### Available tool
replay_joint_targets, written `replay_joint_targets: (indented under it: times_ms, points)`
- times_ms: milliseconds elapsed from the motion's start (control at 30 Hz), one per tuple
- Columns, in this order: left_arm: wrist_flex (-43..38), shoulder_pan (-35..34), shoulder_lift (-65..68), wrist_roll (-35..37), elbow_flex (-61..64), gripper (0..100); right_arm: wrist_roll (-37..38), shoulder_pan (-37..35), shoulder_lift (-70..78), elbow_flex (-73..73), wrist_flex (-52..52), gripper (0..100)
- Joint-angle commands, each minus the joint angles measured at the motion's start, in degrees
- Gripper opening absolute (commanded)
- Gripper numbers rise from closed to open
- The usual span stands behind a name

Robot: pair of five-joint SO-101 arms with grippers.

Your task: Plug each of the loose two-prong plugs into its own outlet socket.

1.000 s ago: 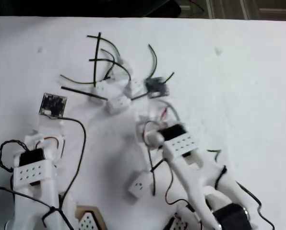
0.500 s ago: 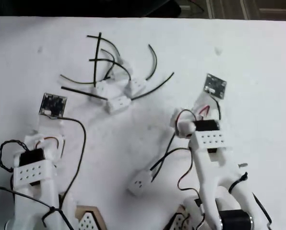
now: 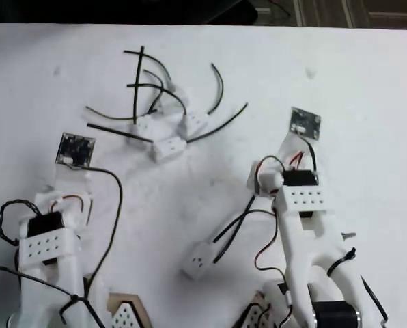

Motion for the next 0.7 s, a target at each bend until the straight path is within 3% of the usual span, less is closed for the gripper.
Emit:
replay_joint_targets:
  times_ms: [0, 133, 367, 533, 667]
  points:
    - [-1.1, 0.4, -1.4, -0.6, -0.3, 2, 22.2, 1.0, -2.3, -3.2, 0.1, 35.1]
    - [-1.1, 0.4, -1.4, -0.6, -0.3, 2, 43.9, 1.1, -2.2, -2.7, 0.3, 35.1]
    - [-1.1, 0.4, -1.4, -0.6, -0.3, 2, 72.6, 3.9, -1.7, -2.7, 0.3, 35.1]
    - [-1.1, 0.4, -1.4, -0.6, -0.3, 2, 87.4, 5.1, -1.7, 0.7, 0.0, 35.1]
    - [-1.1, 0.4, -1.4, -0.6, -0.3, 2, 92.1, 3.9, -1.7, 3.5, -0.1, 35.1]
